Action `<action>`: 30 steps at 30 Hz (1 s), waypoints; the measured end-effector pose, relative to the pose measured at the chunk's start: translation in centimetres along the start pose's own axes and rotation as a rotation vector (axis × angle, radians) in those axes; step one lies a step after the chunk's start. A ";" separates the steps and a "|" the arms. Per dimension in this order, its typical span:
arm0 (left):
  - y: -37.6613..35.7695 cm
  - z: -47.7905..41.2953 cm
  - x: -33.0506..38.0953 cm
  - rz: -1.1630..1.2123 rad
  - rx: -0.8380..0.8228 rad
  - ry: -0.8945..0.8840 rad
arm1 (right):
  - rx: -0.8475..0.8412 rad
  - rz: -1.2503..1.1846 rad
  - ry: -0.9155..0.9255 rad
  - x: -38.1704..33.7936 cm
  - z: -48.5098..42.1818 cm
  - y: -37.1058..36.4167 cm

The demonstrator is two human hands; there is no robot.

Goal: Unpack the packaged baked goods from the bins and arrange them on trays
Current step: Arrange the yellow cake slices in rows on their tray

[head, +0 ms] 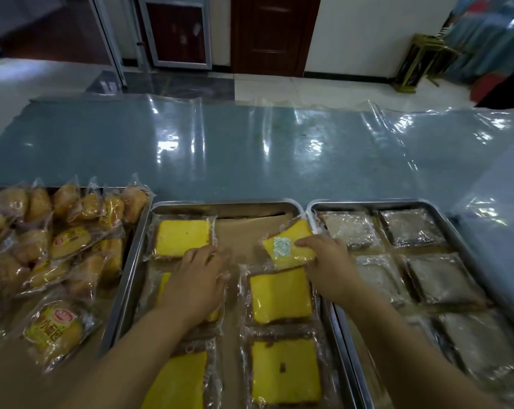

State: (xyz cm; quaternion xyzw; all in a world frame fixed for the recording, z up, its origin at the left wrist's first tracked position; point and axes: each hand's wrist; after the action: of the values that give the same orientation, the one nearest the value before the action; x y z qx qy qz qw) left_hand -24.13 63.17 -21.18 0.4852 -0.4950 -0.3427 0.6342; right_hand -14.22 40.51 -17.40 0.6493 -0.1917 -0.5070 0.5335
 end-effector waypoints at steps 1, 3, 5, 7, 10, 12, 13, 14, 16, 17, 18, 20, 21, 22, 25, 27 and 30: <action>-0.1 0.0 -0.2 -0.012 -0.008 0.012 | 0.077 0.009 -0.035 0.0 -0.1 0.1; -0.3 -0.1 -0.5 -0.045 -0.029 0.046 | 0.183 0.046 -0.135 -0.1 -0.5 0.3; -0.3 -0.3 -0.9 -0.080 -0.064 0.094 | 0.159 0.075 -0.231 -0.1 -1.1 0.5; -0.2 -0.6 -1.2 -0.105 -0.099 0.125 | 0.101 0.063 -0.290 -0.1 -1.8 0.5; 0.0 -0.9 -1.5 -0.156 -0.094 0.122 | 0.121 0.008 -0.291 -0.3 -2.6 0.6; 0.0 -1.0 -1.6 -0.154 -0.091 0.122 | 0.196 -0.137 -0.229 -0.8 -3.1 0.8; 0.0 -1.0 -1.6 -0.150 -0.090 0.125 | 0.251 -0.205 -0.181 -1.2 -3.3 1.0; -0.1 -0.9 -1.7 -0.151 -0.087 0.126 | 0.316 -0.220 -0.118 -1.6 -3.5 1.1; -0.2 -0.9 -1.8 -0.157 -0.078 0.123 | 0.451 -0.113 0.046 -2.7 -3.7 1.4; -0.2 -0.8 -1.9 -0.156 -0.072 0.119 | 0.510 -0.039 0.151 -3.3 -3.7 1.5; -0.2 -0.8 -1.9 -0.152 -0.067 0.114 | 0.545 0.035 0.248 -3.9 -3.8 1.5; -0.2 -0.9 -2.1 -0.128 -0.062 0.105 | 0.448 0.194 0.344 -5.2 -4.1 1.2; -0.2 -0.9 -2.3 -0.114 -0.061 0.103 | 0.322 0.246 0.358 -5.8 -4.2 0.8; -0.2 -0.8 -2.5 -0.101 -0.058 0.104 | 0.152 0.265 0.377 -6.1 -4.4 0.3; -0.1 -0.8 -3.3 -0.065 -0.021 0.122 | -0.243 0.226 0.426 -6.9 -4.0 -1.2; 0.1 -0.8 -4.0 -0.046 0.018 0.132 | -0.311 0.198 0.415 -6.5 -3.7 -2.1; 0.2 -0.8 -4.8 -0.005 0.054 0.121 | -0.331 0.252 0.372 -4.9 -3.6 -3.0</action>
State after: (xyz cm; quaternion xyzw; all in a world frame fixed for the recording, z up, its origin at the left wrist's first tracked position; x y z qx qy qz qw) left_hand -24.72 67.84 -22.42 0.5230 -0.4638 -0.3008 0.6487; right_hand -14.06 47.25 -18.13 0.6065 -0.0842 -0.3331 0.7170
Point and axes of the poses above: each hand's wrist, its own z-axis away from the middle knuckle, its own y-axis out of the back of the hand, x = y × z, and after that the axes turned 10 degrees about y, right-handed
